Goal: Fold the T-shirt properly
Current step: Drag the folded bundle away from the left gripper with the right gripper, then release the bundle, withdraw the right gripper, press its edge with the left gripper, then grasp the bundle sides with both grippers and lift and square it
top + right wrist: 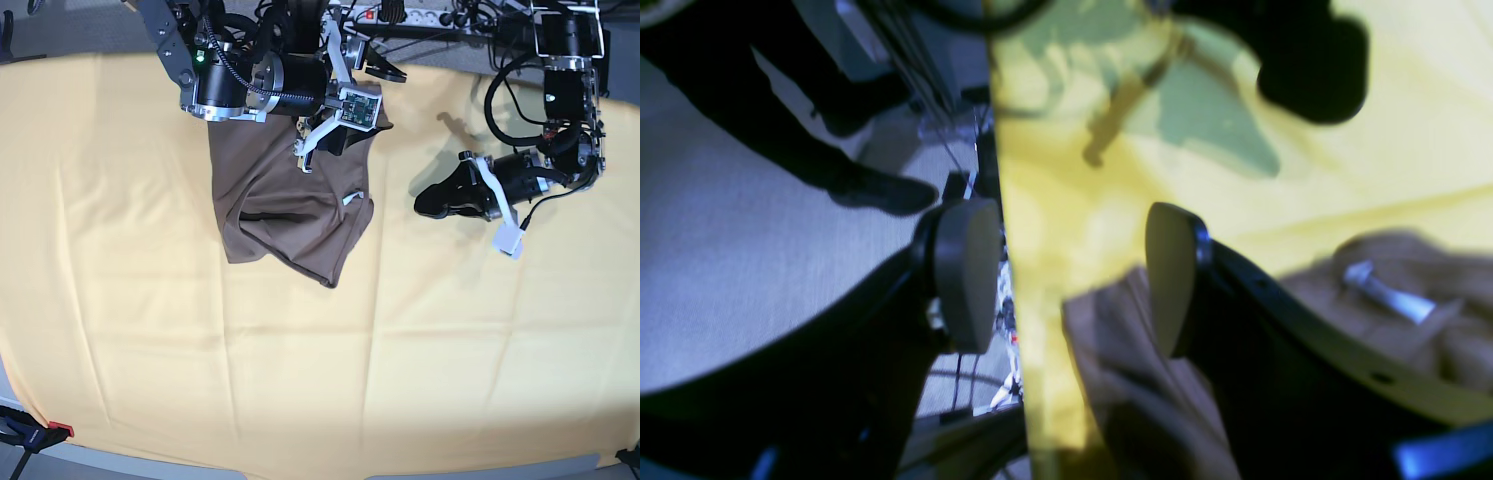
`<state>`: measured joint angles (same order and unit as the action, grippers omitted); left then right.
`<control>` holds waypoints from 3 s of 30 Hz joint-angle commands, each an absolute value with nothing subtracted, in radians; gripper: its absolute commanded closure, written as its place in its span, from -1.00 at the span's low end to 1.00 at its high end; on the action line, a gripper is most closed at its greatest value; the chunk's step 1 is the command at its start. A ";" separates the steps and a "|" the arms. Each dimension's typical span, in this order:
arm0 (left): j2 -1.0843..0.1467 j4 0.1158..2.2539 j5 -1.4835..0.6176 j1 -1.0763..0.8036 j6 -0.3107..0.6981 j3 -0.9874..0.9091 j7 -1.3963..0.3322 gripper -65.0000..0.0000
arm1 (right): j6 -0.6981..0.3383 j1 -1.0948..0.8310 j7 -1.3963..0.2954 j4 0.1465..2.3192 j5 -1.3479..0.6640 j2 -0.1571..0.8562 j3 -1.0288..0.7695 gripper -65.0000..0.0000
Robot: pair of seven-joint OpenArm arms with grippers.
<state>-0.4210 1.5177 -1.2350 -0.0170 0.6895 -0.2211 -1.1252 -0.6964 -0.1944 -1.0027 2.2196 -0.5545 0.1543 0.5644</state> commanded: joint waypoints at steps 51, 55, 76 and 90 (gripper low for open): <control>-0.209 1.366 -0.766 0.311 0.492 0.156 -0.816 -0.01 | -0.572 -0.374 -0.900 2.356 -0.475 0.153 -0.395 -0.15; -0.207 1.366 -0.767 0.301 0.488 0.156 -0.816 0.88 | -0.572 -0.374 -0.896 2.356 -0.474 0.153 -0.395 -0.15; -0.204 1.366 -0.938 0.310 0.501 -0.137 -0.965 1.00 | -0.627 -0.374 -0.882 2.356 -0.591 0.152 -0.393 -0.15; -0.307 1.372 -1.063 0.339 0.601 -0.100 -1.144 0.36 | -0.664 -0.328 -0.864 2.356 -0.688 0.169 -0.369 0.14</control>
<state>-0.3046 1.3495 -1.0409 0.3115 0.5884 -0.0952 -1.1667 -0.6621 -0.3321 -0.8970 2.3394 -0.6704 0.1600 -0.3660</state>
